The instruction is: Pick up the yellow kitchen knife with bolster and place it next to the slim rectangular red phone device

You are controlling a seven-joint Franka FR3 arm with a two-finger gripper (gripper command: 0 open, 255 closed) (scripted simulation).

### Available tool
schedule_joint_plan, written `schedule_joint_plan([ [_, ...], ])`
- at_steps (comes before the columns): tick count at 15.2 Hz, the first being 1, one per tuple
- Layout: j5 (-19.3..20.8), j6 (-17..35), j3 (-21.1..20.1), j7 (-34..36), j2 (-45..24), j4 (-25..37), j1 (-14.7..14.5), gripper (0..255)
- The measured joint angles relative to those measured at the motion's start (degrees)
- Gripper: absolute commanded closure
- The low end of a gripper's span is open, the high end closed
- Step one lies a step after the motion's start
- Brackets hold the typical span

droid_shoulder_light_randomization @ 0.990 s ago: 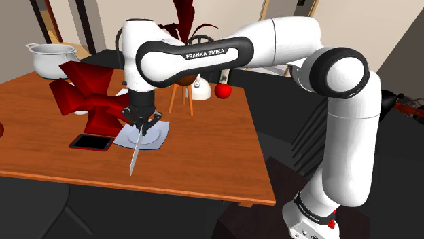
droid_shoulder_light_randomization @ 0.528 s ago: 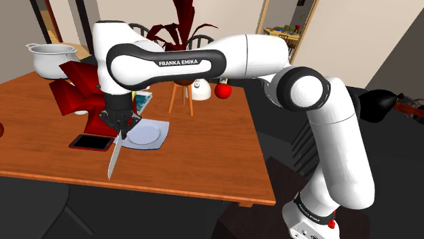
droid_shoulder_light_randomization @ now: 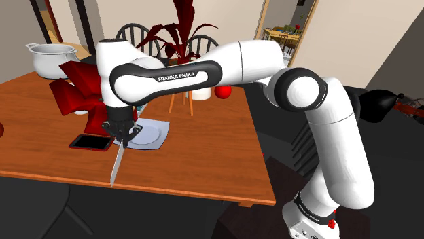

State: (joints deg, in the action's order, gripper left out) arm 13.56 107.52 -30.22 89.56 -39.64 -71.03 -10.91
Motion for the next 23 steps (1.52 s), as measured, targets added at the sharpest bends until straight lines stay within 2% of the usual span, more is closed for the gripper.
schedule_joint_plan([
  [9,0.9,5.8,0.7,0.2,-1.8,-4.3,0.4,255],
  [16,1.0,6.7,0.8,0.3,-2.2,-4.6,0.3,255],
  [17,1.0,6.7,0.8,0.3,-2.2,-4.7,0.3,0],
  [23,1.1,6.7,0.8,0.3,-2.2,-4.7,0.3,0],
])
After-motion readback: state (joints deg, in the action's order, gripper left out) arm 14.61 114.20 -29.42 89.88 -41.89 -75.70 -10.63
